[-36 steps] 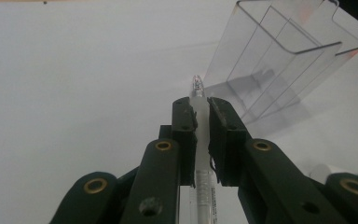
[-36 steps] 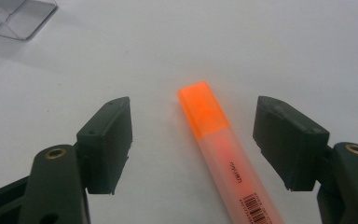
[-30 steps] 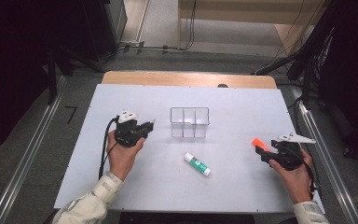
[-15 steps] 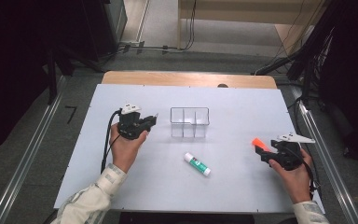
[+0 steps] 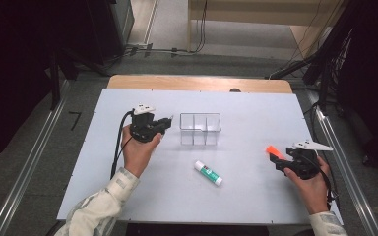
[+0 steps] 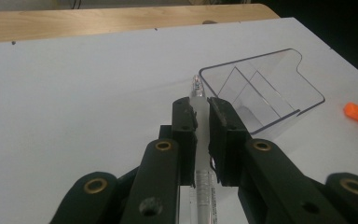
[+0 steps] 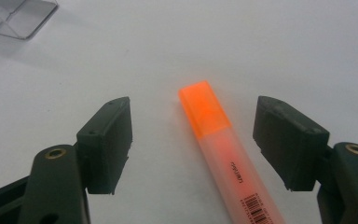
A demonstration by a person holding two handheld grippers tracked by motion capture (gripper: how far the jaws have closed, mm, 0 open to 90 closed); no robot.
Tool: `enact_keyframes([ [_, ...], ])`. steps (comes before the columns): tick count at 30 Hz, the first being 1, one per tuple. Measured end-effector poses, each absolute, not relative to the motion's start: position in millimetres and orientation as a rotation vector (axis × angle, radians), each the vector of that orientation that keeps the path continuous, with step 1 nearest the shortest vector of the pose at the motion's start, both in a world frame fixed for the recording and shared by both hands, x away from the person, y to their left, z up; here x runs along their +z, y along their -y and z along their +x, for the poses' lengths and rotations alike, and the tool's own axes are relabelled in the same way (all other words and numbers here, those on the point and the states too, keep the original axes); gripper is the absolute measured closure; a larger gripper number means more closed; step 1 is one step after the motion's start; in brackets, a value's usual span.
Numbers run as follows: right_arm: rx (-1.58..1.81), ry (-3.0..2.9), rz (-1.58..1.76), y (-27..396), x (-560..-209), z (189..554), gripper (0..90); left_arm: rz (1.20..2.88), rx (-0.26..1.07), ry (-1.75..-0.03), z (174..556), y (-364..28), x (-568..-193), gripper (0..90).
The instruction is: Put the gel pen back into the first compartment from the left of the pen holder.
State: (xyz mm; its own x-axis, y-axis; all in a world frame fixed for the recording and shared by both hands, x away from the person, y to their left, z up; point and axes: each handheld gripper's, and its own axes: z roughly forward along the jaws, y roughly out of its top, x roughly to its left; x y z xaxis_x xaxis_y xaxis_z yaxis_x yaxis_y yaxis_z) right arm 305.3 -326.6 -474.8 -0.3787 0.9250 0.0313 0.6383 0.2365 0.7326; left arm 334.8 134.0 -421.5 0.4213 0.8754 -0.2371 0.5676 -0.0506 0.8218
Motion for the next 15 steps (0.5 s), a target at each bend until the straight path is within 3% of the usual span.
enact_keyframes([
  [15,0.948,-2.107,1.434,327,-475,305,27.1,1.74,0.398,-1.236,354,-114,-404,81.4],
])
